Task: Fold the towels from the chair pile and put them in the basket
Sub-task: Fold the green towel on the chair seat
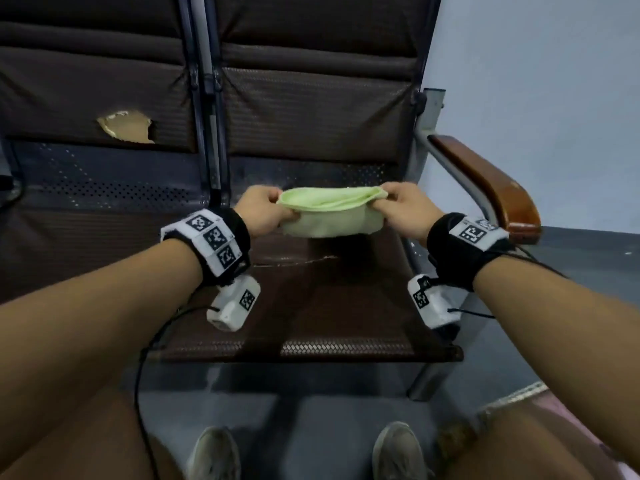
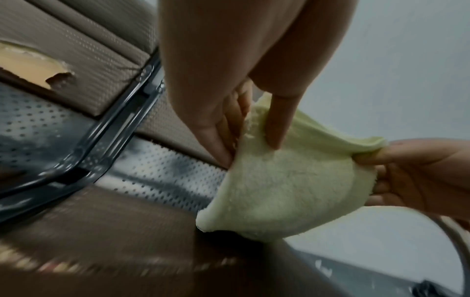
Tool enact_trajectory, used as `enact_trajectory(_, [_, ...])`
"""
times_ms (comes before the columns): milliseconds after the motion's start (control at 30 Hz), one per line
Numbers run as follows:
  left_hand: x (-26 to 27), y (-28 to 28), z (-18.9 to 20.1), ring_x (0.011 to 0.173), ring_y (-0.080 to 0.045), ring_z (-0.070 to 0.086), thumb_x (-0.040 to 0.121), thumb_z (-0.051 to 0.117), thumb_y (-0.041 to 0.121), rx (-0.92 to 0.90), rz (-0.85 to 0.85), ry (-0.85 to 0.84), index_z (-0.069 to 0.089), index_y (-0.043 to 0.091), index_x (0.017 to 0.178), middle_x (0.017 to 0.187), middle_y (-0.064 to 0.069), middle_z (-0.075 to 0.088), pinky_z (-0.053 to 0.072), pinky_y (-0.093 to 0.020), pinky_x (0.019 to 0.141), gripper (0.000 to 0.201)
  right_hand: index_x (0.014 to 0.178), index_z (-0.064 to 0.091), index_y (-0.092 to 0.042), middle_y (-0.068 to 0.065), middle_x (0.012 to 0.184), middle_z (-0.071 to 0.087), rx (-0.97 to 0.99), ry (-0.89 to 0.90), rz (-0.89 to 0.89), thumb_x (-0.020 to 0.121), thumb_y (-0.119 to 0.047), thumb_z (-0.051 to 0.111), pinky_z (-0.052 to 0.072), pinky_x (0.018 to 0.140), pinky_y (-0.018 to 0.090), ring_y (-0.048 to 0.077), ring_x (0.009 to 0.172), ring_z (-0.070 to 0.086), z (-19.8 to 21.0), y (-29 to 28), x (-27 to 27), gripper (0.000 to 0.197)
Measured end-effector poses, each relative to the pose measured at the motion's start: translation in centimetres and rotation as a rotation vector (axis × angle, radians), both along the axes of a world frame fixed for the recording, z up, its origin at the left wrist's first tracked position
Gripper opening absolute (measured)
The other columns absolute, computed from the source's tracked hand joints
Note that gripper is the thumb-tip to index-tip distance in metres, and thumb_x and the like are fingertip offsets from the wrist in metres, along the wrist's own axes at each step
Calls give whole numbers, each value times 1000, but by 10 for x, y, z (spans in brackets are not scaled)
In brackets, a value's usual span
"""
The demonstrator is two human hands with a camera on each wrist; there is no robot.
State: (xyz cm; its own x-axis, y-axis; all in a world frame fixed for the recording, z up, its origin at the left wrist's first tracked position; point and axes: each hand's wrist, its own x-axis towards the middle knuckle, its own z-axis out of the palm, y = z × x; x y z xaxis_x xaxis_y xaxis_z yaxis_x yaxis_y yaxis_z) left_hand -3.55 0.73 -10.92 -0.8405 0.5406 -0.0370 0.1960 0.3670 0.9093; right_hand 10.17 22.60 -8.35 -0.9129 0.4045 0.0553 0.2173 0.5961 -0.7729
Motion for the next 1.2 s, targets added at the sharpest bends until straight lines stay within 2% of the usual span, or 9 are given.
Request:
enact_trajectory(267, [31, -26, -62, 86, -22, 71, 91, 62, 1, -422, -480, -507, 66, 7, 111, 102, -12, 73, 60, -33, 68, 22, 118, 63, 3, 14, 86, 66, -435, -717, 122, 99, -9, 52, 59, 61, 31, 23, 68, 63, -81, -16, 45, 25])
enact_trajectory(467, [10, -6, -91, 97, -26, 70, 91, 62, 8, -261, -207, -478, 66, 7, 108, 111, -11, 72, 58, -37, 85, 18, 84, 54, -10, 6, 73, 53, -604, -502, -112, 86, -2, 52, 49, 56, 28, 19, 62, 53, -89, -6, 27, 8])
enact_trajectory(667, [-13, 24, -123, 98, -26, 69, 91, 63, 19, -207, 101, -201, 66, 15, 93, 103, -8, 71, 57, -40, 90, 6, 97, 72, -1, 12, 102, 73, -340, -270, -240, 91, -2, 54, 54, 73, 31, 22, 87, 67, -116, 6, -10, 19])
enact_trajectory(767, [-21, 36, -128, 99, -21, 66, 89, 66, 27, -211, 109, -238, 59, 16, 118, 112, -4, 65, 56, -39, 92, 32, 100, 73, -9, 13, 112, 73, -209, -273, -278, 92, -9, 56, 55, 92, 34, 23, 98, 69, -125, 11, -22, 19])
enact_trajectory(867, [-21, 36, -126, 98, -17, 62, 83, 72, 32, -295, 96, -81, 64, 23, 107, 108, 3, 65, 52, -30, 84, 27, 131, 60, -8, 10, 126, 66, 11, -348, -219, 93, -23, 61, 46, 101, 31, 25, 116, 61, -128, 14, -24, 41])
enact_trajectory(967, [-7, 25, -122, 90, -15, 66, 79, 77, 27, -268, -122, -108, 73, 21, 87, 98, -3, 74, 56, -38, 88, 11, 116, 67, -23, -5, 112, 68, 204, -289, -12, 91, -27, 64, 45, 92, 24, 15, 107, 63, -122, 3, -11, 26])
enact_trajectory(1033, [7, 16, -122, 96, -12, 65, 72, 84, 36, -357, -332, -69, 74, 21, 96, 102, 2, 73, 52, -40, 98, 30, 101, 75, -26, -11, 102, 73, 238, -329, 149, 89, -32, 68, 49, 93, 26, 9, 98, 66, -120, -6, 1, 15])
enact_trajectory(1133, [23, 4, -126, 122, -13, 51, 61, 88, 52, -605, -538, 168, 59, 29, 129, 130, 6, 55, 38, -32, 111, 77, 123, 67, -26, -10, 124, 66, 316, -491, 339, 80, -50, 76, 44, 104, 28, 11, 116, 59, -122, -16, 17, 51])
enact_trajectory(1200, [27, -2, -130, 128, -17, 46, 64, 88, 44, -671, -555, 267, 49, 28, 139, 138, 3, 49, 35, -30, 112, 87, 144, 50, -21, -2, 144, 53, 387, -554, 393, 78, -51, 79, 35, 113, 30, 17, 132, 48, -125, -17, 23, 77])
